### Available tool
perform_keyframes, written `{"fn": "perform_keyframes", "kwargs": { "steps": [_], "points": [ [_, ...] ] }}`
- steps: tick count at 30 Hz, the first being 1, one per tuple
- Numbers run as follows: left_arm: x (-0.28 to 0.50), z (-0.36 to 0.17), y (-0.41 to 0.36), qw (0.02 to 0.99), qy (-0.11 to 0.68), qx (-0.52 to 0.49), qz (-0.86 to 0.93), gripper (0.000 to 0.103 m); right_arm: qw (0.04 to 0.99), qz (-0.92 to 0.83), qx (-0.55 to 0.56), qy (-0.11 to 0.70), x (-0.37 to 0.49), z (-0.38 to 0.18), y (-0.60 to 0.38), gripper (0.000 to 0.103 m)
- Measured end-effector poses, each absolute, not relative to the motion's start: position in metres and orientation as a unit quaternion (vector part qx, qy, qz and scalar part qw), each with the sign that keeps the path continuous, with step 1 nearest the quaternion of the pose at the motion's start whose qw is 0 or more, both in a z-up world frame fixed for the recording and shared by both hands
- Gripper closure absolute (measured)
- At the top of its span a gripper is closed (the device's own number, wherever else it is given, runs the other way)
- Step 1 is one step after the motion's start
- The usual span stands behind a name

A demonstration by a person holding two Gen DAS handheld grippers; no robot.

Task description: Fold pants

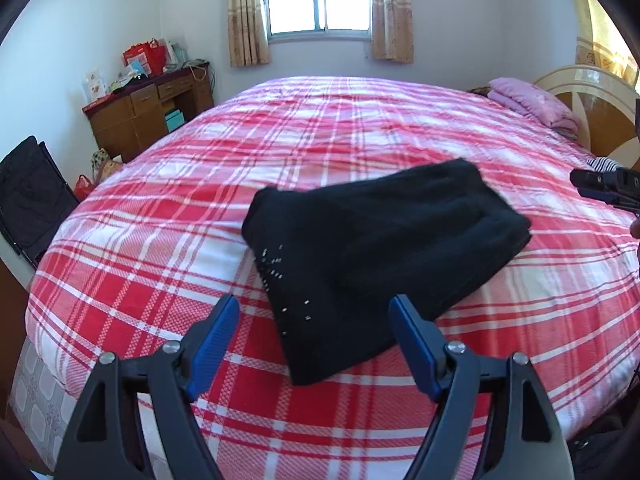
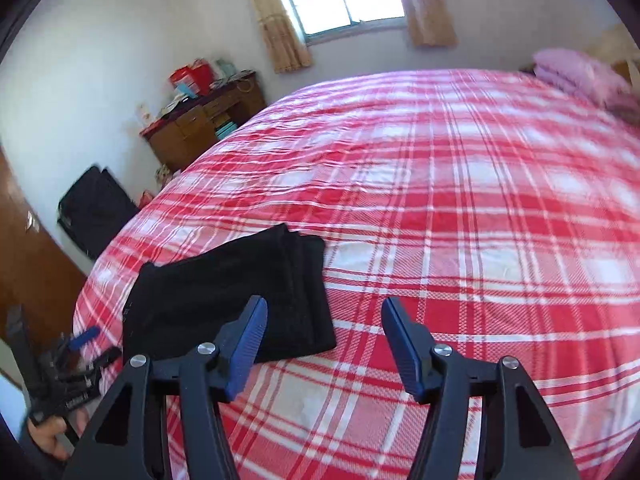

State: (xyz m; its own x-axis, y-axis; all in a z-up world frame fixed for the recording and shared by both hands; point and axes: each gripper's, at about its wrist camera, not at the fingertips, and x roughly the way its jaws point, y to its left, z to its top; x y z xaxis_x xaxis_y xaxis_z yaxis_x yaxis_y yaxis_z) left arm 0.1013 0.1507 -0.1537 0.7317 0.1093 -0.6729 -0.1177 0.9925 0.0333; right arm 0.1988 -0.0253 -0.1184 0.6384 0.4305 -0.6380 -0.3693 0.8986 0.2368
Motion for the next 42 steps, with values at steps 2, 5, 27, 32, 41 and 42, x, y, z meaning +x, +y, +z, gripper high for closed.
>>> {"fn": "perform_keyframes", "kwargs": {
  "steps": [2,5,27,32,41,42],
  "points": [
    [0.097,-0.143,0.147,0.935,0.35,-0.007,0.059,0.023,0.912,0.223,0.008,0.343,0.182,-0.107,-0.021,0.041],
    [0.089,-0.124,0.143,0.944,0.325,-0.014,0.058,0.021,0.926,0.221,-0.034,0.305,0.155,-0.091,-0.016,0.041],
    [0.067,-0.091,0.134,0.965,0.256,-0.023,0.055,0.006,0.946,0.223,-0.03,0.234,0.112,-0.056,-0.029,0.035],
    [0.065,-0.091,0.134,0.965,0.256,-0.022,0.055,0.006,0.947,0.223,-0.031,0.23,0.109,-0.053,-0.03,0.035],
    [0.066,-0.093,0.134,0.964,0.259,-0.022,0.055,0.006,0.947,0.221,-0.038,0.23,0.109,-0.055,-0.027,0.035],
    [0.065,-0.093,0.134,0.964,0.259,-0.022,0.055,0.005,0.947,0.221,-0.039,0.229,0.108,-0.055,-0.027,0.035]
  ]
}}
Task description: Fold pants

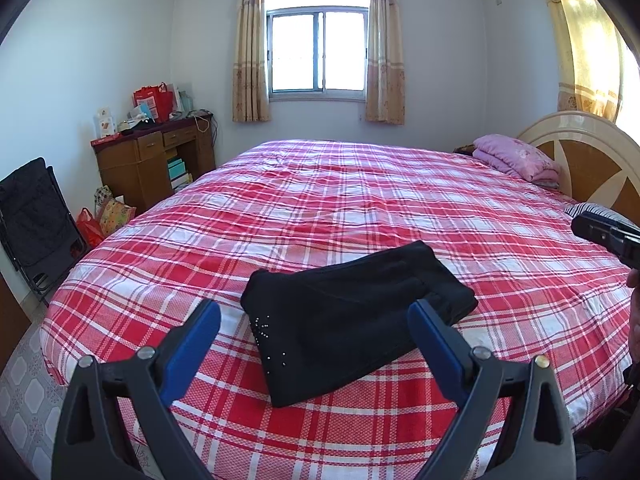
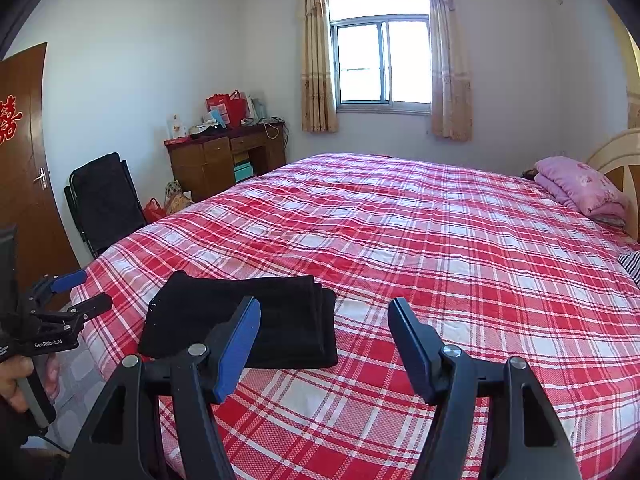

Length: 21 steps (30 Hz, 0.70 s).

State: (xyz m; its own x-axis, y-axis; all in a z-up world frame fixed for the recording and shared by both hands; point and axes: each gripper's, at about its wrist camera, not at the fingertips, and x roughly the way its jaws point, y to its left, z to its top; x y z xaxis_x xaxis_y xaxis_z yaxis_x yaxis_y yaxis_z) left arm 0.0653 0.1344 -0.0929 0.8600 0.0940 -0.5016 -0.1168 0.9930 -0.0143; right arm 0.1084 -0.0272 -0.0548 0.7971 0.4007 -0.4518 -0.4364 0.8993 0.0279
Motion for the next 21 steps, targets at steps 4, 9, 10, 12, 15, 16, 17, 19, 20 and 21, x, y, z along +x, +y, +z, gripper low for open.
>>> {"fn": "perform_keyframes", "kwargs": {
  "steps": [4,9,10,12,15,16,17,19,20,21],
  "points": [
    [0.0657,-0.0932,0.1341,0.964,0.258,-0.021,0.055,0.005,0.948,0.22,-0.04,0.229,0.1085,-0.0549,-0.0267,0.035],
    [0.0653,-0.0932,0.1341,0.964,0.259,-0.021,0.055,0.004,0.948,0.219,-0.04,0.227,0.1085,-0.0547,-0.0271,0.035],
    [0.0654,-0.0929,0.1338,0.964,0.259,-0.021,0.055,0.004,0.948,0.219,-0.04,0.227,0.1084,-0.0547,-0.0272,0.035],
    [0.0653,-0.0928,0.1337,0.964,0.259,-0.021,0.055,0.004,0.948,0.219,-0.039,0.226,0.1088,-0.0548,-0.0275,0.035],
    [0.0654,-0.093,0.1336,0.964,0.258,-0.02,0.055,0.004,0.948,0.218,-0.039,0.227,0.1092,-0.0548,-0.0277,0.035],
    [0.0658,-0.0931,0.133,0.964,0.259,-0.02,0.055,0.004,0.948,0.218,-0.039,0.227,0.1091,-0.0547,-0.0277,0.035],
    [0.0656,-0.093,0.1328,0.964,0.258,-0.021,0.055,0.004,0.948,0.218,-0.039,0.227,0.1094,-0.0544,-0.0275,0.035],
    [0.0656,-0.093,0.1326,0.964,0.259,-0.02,0.054,0.004,0.949,0.217,-0.04,0.227,0.1093,-0.054,-0.0272,0.035],
    [0.0657,-0.0932,0.1321,0.964,0.259,-0.019,0.052,0.004,0.949,0.217,-0.04,0.226,0.1094,-0.0541,-0.0271,0.035],
    [0.0657,-0.0934,0.1314,0.964,0.26,-0.017,0.052,0.004,0.949,0.217,-0.041,0.226,0.1092,-0.0539,-0.027,0.035]
  ]
}}
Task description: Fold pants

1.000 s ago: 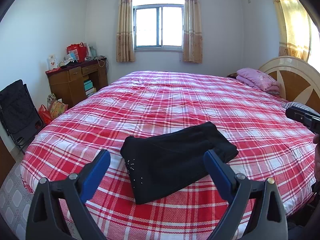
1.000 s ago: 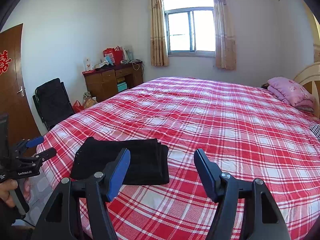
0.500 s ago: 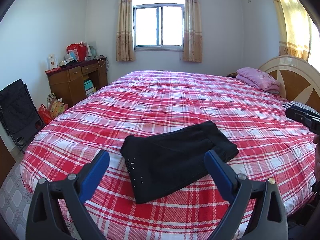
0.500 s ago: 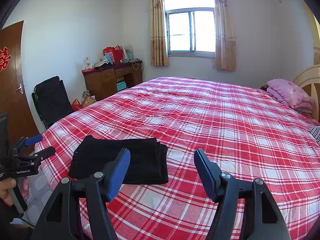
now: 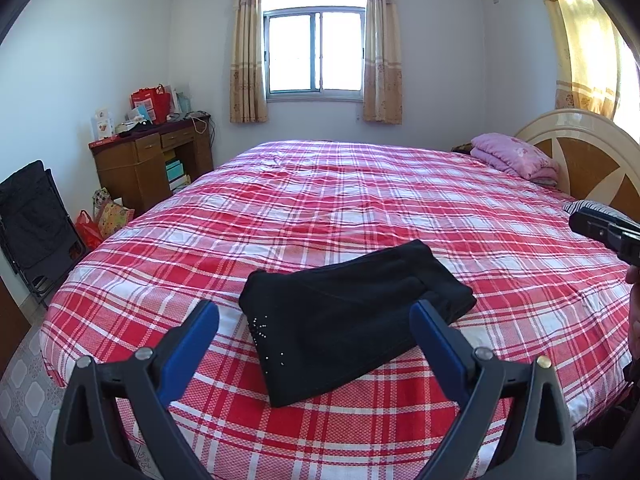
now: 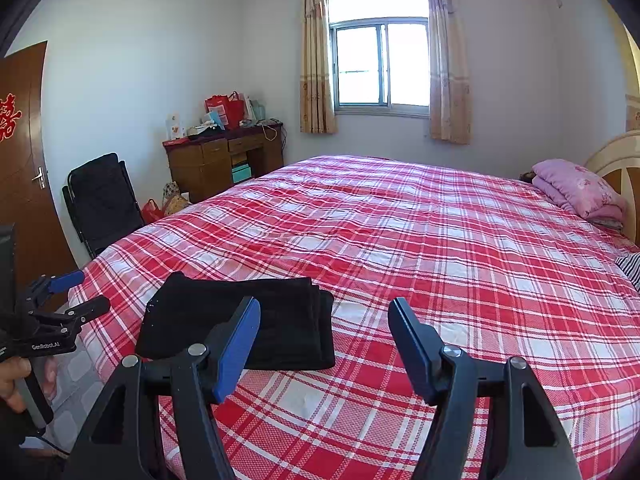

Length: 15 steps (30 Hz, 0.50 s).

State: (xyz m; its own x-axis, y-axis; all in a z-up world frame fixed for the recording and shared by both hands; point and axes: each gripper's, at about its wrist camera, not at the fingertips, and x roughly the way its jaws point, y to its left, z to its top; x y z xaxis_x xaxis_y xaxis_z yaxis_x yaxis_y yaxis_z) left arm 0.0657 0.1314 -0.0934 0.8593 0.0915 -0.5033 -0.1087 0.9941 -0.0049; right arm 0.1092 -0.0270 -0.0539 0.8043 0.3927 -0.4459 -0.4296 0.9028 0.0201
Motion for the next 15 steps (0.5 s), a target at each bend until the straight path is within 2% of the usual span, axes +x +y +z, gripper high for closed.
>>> {"fn": "perform_keyframes", "kwargs": {
  "steps": [15],
  "points": [
    [0.067,-0.0893,0.1314,0.965,0.258,-0.014,0.049,0.001,0.95,0.213,-0.043,0.222,0.1083,-0.0549,-0.0257,0.035]
  ]
}}
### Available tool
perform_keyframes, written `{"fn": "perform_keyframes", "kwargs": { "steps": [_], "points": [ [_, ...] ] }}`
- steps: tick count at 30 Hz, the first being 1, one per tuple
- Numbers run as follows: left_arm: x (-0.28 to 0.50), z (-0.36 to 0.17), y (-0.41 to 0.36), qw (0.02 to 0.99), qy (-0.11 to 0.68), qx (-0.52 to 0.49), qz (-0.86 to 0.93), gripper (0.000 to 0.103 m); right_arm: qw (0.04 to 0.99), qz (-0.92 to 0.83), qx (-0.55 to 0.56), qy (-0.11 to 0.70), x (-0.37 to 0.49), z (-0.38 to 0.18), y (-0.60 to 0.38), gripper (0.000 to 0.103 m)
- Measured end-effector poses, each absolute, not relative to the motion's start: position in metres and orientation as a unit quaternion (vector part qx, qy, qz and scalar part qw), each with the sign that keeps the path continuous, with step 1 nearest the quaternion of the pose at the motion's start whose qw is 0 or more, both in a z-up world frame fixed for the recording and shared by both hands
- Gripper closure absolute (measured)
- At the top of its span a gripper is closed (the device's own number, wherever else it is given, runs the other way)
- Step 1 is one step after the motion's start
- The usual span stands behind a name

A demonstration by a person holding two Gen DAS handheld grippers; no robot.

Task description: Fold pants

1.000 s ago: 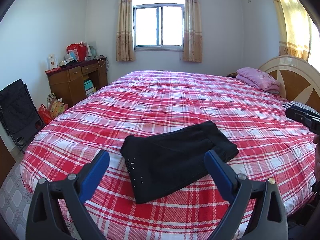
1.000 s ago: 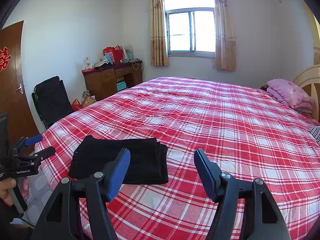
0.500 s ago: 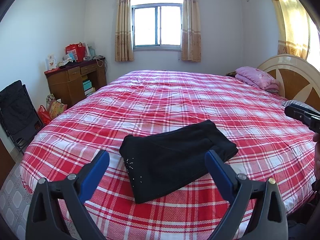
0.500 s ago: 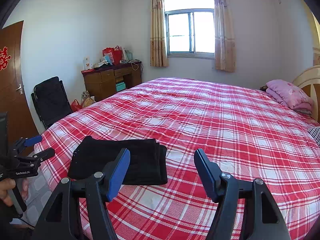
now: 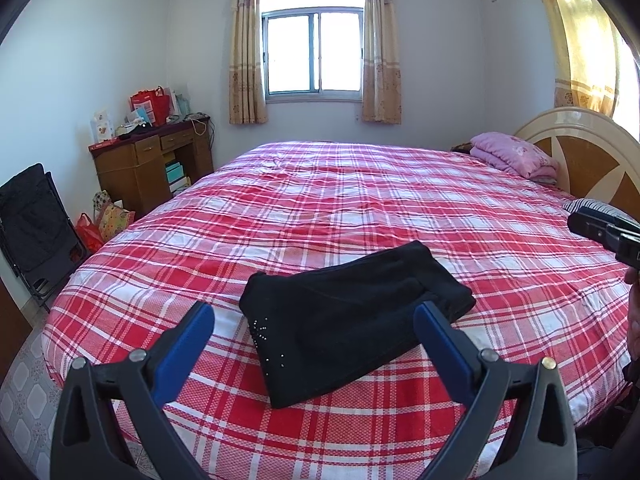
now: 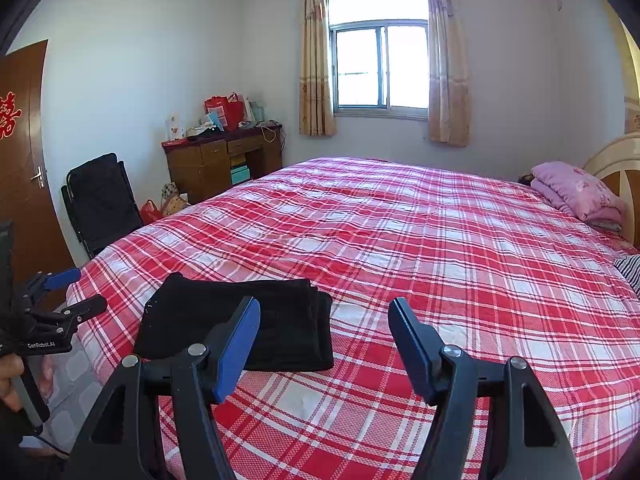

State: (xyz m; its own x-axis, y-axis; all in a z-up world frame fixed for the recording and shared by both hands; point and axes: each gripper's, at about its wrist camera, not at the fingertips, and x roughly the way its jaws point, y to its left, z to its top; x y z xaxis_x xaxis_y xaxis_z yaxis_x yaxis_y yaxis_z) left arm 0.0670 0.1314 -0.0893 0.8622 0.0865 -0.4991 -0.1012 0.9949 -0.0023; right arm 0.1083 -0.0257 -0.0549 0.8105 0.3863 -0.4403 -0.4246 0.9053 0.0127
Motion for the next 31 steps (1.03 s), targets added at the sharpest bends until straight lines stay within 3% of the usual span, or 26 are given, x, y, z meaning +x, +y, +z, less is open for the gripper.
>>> {"fn": "perform_keyframes", "kwargs": {
  "steps": [31],
  "points": [
    [0.074,-0.101,0.14,0.96,0.275,-0.018,0.046,0.0,0.947,0.215,-0.058,0.23,0.11,-0.065,-0.018,0.035]
  ]
}}
